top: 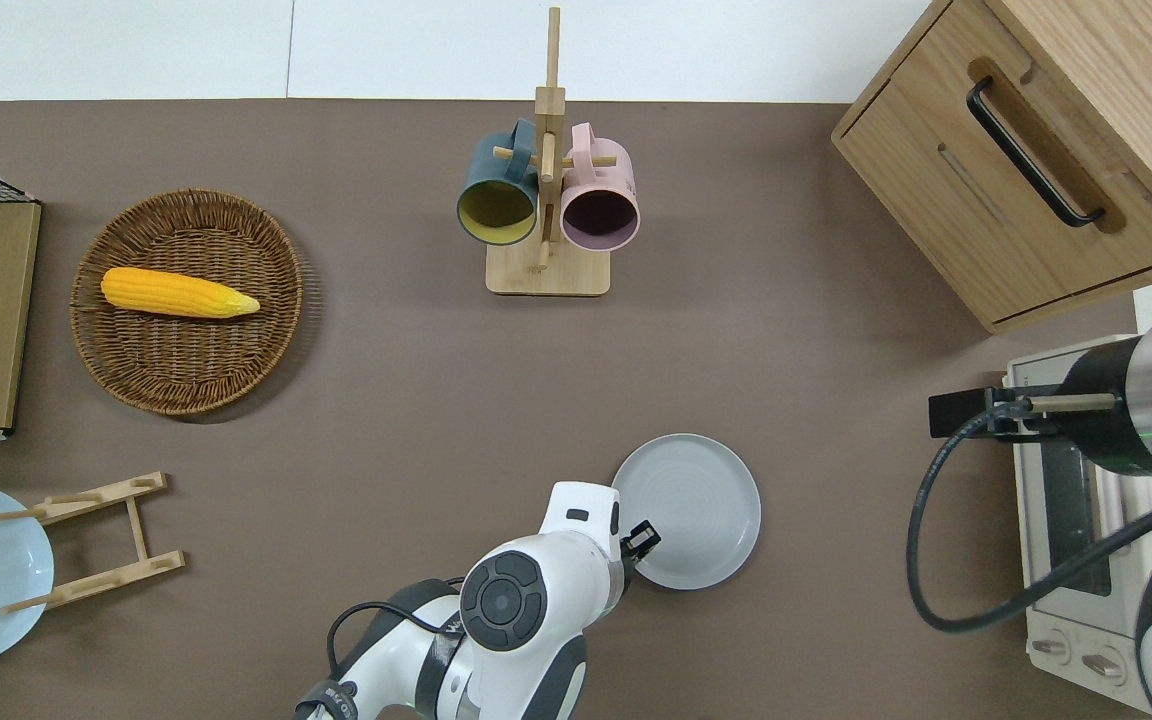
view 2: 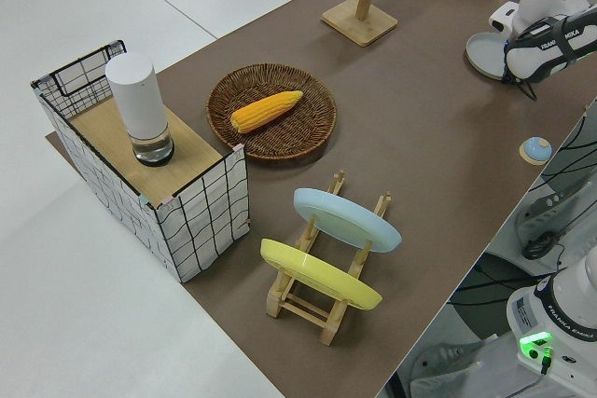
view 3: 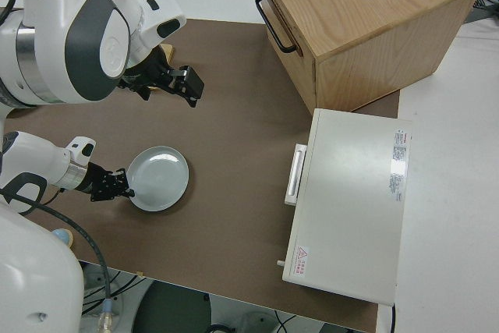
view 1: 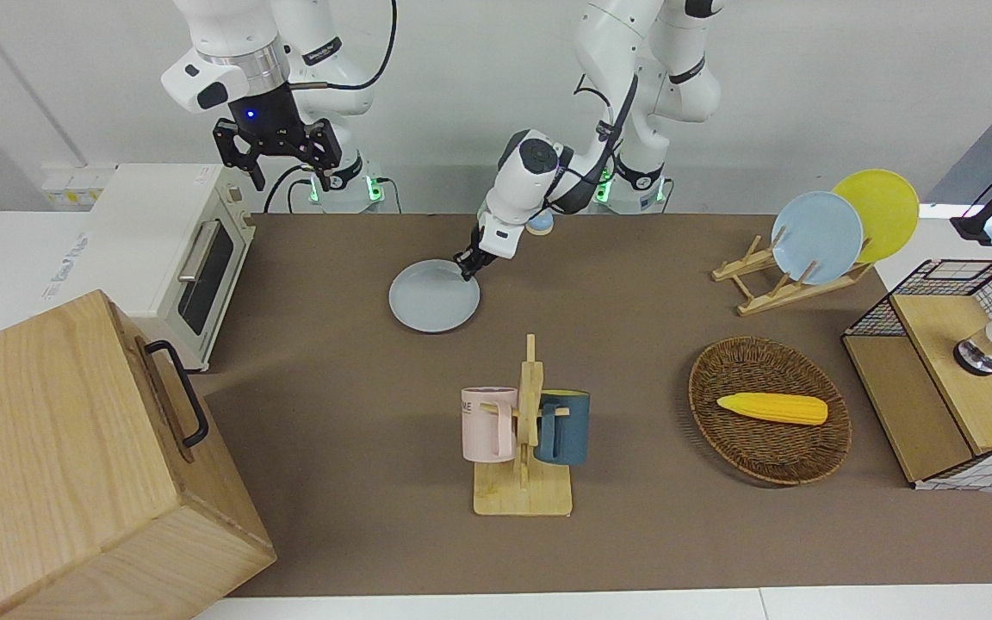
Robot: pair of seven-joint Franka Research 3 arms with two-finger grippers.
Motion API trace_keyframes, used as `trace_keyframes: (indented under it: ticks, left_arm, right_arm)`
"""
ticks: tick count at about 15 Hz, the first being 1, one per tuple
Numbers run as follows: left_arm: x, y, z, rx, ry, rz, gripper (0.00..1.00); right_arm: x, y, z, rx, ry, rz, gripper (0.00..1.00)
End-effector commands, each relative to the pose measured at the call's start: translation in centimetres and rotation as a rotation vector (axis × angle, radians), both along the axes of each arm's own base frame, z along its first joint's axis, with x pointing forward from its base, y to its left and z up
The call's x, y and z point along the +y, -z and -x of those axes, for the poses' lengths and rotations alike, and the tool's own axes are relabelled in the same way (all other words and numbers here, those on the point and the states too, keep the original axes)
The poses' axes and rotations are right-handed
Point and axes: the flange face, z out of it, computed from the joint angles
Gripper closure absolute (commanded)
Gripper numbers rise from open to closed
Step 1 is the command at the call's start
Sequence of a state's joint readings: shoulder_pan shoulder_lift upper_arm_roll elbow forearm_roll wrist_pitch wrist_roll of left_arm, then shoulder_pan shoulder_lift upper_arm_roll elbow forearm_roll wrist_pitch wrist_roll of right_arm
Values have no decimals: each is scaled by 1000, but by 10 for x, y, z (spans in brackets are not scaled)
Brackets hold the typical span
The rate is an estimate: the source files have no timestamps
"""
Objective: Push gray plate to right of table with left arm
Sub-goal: 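Continue pushing the plate farther toward the toaster oven with the left gripper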
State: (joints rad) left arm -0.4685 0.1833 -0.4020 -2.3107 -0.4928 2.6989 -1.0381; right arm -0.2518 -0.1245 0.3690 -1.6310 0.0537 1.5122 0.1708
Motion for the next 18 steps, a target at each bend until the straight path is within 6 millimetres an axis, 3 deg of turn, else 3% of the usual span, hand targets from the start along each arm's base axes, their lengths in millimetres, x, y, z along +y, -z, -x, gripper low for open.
trace_keyframes:
  ticks: [1,4,7,12,15,18]
  left_arm:
    - [-6,12,-3,12,-22,2,499]
    - [-7,7,-2,20,-48,4,56]
    - [-4,-13,5,39,-30,-9,28]
    - [22,-56,1,85,21,-47,17]
    - [54,-68,-17,110,83,-63,15]
    - [102,-85,-55,87,165,-138,15]
  right_arm:
    - [0,0,8,3,22,-9,5]
    - [0,0,8,3,22,-9,5]
    - [0,0,8,3,20,-9,5]
    - [0,0,8,3,20,-9,5]
    - [0,0,8,3,20,-9,5]
    - [0,0,8,3,20,-9,5]
